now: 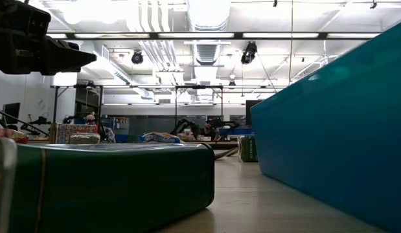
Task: Pick & Place Food Item
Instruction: Put the blue noodle pack into the yellow bin
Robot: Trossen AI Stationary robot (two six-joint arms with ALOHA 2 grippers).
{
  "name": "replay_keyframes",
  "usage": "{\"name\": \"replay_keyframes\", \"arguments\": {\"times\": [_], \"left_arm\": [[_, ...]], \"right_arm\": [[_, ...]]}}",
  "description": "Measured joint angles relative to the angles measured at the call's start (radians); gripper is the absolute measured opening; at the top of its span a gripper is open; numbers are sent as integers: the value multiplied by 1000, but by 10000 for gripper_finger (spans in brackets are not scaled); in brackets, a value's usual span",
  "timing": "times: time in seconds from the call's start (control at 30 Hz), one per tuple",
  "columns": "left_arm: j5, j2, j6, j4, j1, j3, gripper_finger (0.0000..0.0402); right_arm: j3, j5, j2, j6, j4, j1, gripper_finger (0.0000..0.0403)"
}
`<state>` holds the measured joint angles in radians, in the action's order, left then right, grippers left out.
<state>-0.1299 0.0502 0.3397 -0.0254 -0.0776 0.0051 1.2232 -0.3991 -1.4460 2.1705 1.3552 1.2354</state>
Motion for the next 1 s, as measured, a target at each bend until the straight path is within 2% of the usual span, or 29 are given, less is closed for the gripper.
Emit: {"name": "replay_keyframes", "arguments": {"times": [0.13,0.23,0.33,0.4,0.57,0.73,0.83,1.0], "left_arm": [[0,0,0,0,0,0,0],[0,0,0,0,0,0,0],[0,0,0,0,0,0,0],[0,0,0,0,0,0,0],[0,0,0,0,0,0,0],[0,0,0,0,0,0,0],[0,0,0,0,0,0,0],[0,0,0,0,0,0,0]], "right_arm": [[0,-143,0,-13,64,0,222],[0,-311,0,-12,141,-11,222],[0,-449,0,-19,215,-51,222],[-2,-505,0,-86,216,-98,222],[-4,-522,-6,-398,215,-254,222],[-8,-522,-9,-613,189,-456,222],[-15,-548,-9,-766,111,-570,222],[-31,-591,-8,-1162,-137,-733,222]]}}
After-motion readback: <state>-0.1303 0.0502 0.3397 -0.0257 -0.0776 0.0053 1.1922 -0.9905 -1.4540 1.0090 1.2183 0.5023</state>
